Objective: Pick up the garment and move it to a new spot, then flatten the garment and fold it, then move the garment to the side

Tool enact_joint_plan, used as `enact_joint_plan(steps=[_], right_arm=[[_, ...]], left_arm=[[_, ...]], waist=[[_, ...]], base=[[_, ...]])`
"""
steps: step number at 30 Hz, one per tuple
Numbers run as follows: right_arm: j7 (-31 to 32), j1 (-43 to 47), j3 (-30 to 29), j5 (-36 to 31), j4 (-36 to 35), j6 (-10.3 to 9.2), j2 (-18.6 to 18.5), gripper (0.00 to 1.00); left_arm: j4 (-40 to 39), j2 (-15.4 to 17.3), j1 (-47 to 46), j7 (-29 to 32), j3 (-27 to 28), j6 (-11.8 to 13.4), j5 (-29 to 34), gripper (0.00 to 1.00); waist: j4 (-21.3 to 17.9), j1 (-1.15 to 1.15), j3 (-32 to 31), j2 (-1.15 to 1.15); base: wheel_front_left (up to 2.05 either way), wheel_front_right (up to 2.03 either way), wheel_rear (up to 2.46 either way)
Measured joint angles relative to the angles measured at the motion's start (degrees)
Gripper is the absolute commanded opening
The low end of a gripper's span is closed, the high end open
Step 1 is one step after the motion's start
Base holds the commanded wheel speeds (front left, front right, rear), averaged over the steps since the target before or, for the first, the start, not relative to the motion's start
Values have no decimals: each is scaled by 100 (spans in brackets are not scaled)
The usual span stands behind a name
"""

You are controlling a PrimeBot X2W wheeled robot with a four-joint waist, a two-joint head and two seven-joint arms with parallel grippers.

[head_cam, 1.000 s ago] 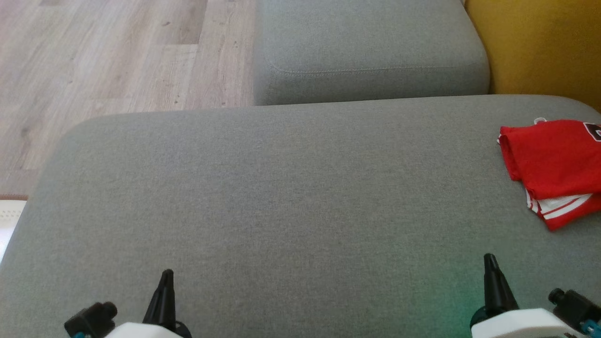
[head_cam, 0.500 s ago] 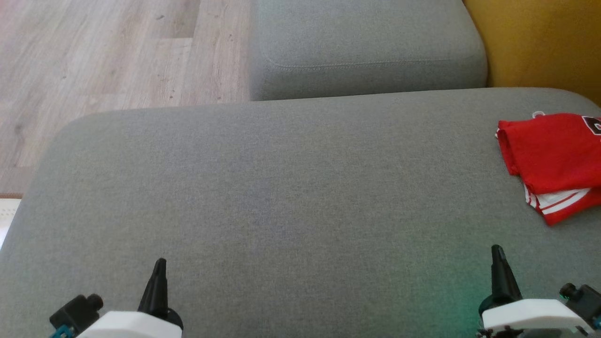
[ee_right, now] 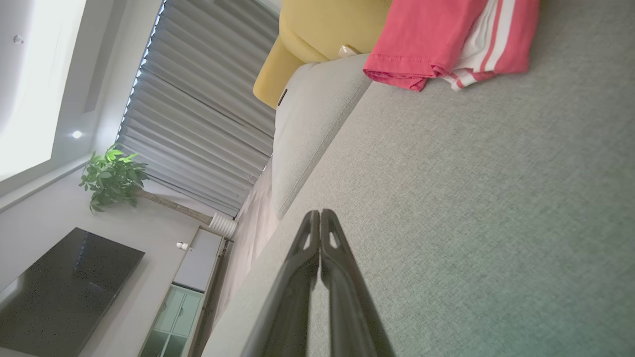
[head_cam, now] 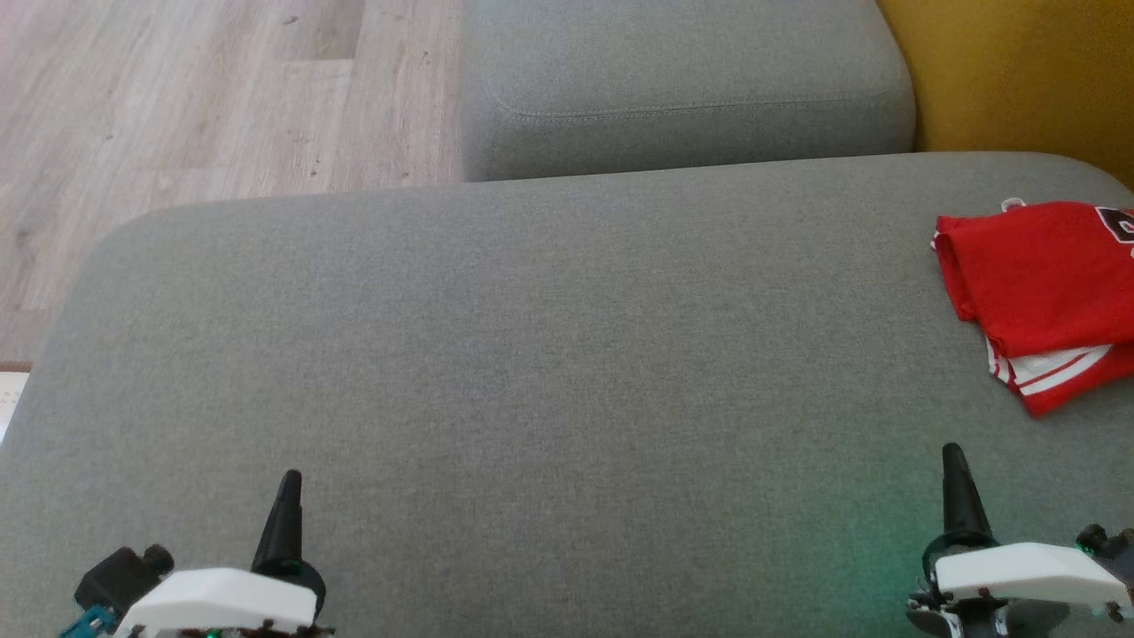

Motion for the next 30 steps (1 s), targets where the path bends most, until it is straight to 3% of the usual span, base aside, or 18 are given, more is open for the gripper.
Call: enact_joint_plan(steps=[30], right_arm=[[519, -438, -334, 2063, -20, 0, -2, 0]], left_arm=[[250, -3, -547, 500, 388, -255, -2149, 0]], waist=[[-133, 0, 212, 0]], base=[[0, 0, 0]])
